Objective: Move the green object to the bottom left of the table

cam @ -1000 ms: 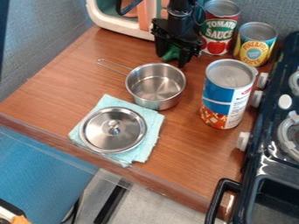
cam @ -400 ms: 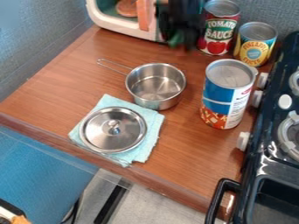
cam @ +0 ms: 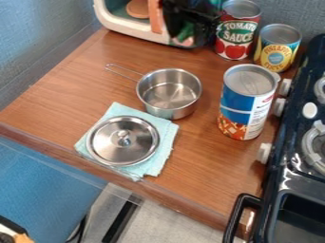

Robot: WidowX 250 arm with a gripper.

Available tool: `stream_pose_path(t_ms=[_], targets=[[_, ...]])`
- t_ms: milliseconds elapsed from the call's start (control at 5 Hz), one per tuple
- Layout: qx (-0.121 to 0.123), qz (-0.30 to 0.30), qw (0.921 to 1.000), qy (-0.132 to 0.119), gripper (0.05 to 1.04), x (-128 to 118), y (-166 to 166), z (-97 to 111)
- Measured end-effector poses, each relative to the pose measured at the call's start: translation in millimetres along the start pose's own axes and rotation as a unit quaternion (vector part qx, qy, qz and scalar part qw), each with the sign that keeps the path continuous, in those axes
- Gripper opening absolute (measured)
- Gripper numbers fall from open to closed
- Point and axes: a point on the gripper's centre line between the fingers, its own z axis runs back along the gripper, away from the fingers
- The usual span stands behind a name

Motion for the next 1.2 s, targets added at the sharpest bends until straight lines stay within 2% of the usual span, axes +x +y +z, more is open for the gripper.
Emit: stream_pose_path(t_ms=[200, 400, 600, 800, 1200], targets=[[-0.002, 0.007, 0.9999, 0.008, 0.749, -31, 11, 16], [-0.007, -0.010, 0.9997, 0.020, 0.749, -57, -1, 28], [-0.009, 0.029, 0.9982, 0.051, 0.749, -90, 14, 27], [-0.003, 0.080, 0.9934, 0.082, 0.749, -123, 40, 20], [0.013, 0.122, 0.9840, 0.130, 0.749, -178, 55, 20]])
